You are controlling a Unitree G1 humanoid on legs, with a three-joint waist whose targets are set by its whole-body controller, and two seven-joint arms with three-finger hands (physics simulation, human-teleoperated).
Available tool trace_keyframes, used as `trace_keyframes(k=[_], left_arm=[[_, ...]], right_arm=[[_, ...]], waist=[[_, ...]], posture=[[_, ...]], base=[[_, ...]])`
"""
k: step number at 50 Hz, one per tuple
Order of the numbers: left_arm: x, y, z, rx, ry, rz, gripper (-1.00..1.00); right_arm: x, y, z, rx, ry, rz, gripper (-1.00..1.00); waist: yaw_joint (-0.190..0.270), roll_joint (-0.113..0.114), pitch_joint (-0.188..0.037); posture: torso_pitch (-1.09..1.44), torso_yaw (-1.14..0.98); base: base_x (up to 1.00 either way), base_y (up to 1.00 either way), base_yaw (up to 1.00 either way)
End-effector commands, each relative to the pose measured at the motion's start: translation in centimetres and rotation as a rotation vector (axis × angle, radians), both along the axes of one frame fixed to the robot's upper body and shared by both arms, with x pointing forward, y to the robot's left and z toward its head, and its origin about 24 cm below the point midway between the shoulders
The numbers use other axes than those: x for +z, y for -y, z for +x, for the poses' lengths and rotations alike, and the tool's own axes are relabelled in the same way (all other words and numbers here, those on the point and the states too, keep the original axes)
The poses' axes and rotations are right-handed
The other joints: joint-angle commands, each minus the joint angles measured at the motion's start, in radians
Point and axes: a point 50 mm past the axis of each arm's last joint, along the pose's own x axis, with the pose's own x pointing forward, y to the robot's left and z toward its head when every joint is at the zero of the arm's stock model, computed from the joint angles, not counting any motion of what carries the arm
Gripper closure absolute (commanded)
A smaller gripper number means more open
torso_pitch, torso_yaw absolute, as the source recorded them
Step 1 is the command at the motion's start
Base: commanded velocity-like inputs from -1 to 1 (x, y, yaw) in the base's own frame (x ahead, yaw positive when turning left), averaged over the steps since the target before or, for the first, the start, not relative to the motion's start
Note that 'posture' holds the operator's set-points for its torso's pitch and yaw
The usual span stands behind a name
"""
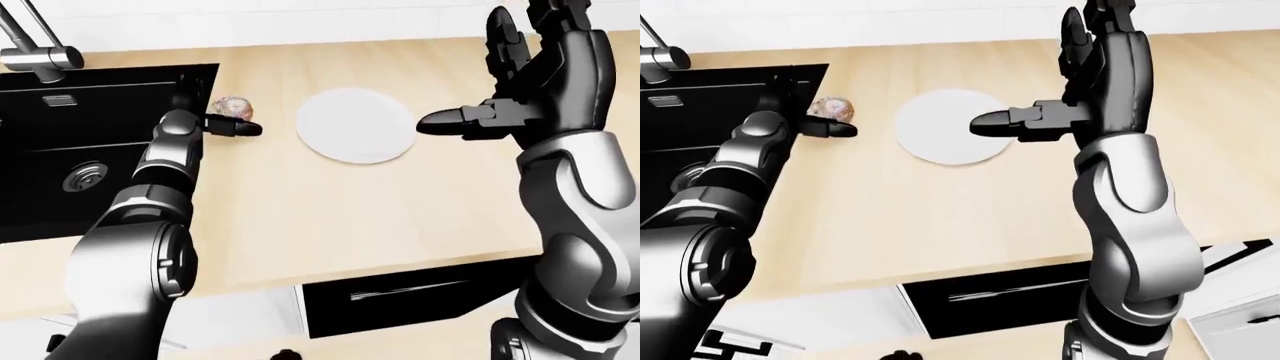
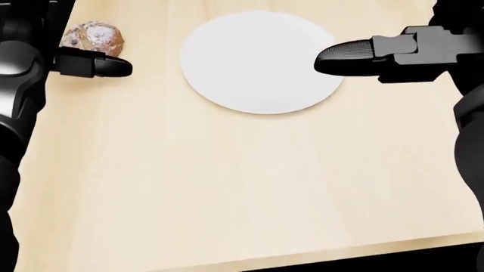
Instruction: Place the pastries on the plates.
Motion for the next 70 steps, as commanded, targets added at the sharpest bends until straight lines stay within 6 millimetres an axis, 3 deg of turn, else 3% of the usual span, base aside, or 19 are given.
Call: trace_keyframes(k=[1, 8, 16, 27, 29, 41, 59, 63, 70], left_arm=[[3.2, 0.1, 0.1, 0.000, 0.117, 0.012, -1.00], [2.9, 0.1, 0.2, -0.002, 0.103, 0.028, -1.00], [2.6, 0.4, 0.2, -0.017, 0.086, 0.033, -0.95], [2.2, 0.9, 0.3, -0.033, 0.074, 0.050, -0.48], [2.2, 1.0, 0.3, -0.036, 0.074, 0.050, -0.32], [1.9, 1.6, 0.4, -0.063, 0.061, 0.106, -0.14], [2.3, 2.5, 0.5, -0.104, 0.054, 0.229, 0.38], [2.8, 2.7, 0.6, -0.111, 0.068, 0.234, 0.55], [5.7, 3.7, 0.6, -0.140, 0.136, 0.244, 0.69]], right_arm=[[1.3, 0.0, -0.7, 0.000, 0.080, -0.003, -1.00], [1.6, 0.0, -0.7, 0.000, 0.085, -0.005, -1.00], [1.6, 0.0, -0.8, 0.002, 0.084, -0.005, -1.00], [1.5, 0.2, -1.1, -0.003, 0.084, -0.005, -1.00], [1.5, 0.3, -1.2, -0.004, 0.084, -0.006, -1.00], [1.5, 0.5, -1.5, -0.008, 0.086, -0.004, -1.00], [1.7, 0.3, -1.3, -0.005, 0.090, -0.006, -1.00], [1.6, 0.3, -1.2, -0.006, 0.089, -0.007, -1.00], [1.6, 0.3, -1.3, -0.008, 0.090, -0.003, -1.00]], waist=[[0.000, 0.002, -0.033], [-0.003, 0.007, -0.018], [-0.004, 0.010, -0.017], [-0.001, 0.009, -0.021], [0.001, 0.009, -0.022], [0.009, 0.009, -0.026], [0.009, 0.012, -0.028], [0.008, 0.012, -0.028], [0.008, 0.012, -0.023]], posture=[[0.30, 0.00], [0.31, 0.00], [0.31, 0.00], [0.31, 0.00], [0.31, 0.00], [0.31, 0.00], [0.31, 0.00], [0.31, 0.00], [0.31, 0.00]], base=[[0.00, 0.00, 0.00], [0.00, 0.00, 0.00], [0.00, 0.00, 0.00], [0.00, 0.00, 0.00], [0.00, 0.00, 0.00], [0.00, 0.00, 0.00], [0.00, 0.00, 0.00], [0.00, 0.00, 0.00], [0.00, 0.00, 0.00]])
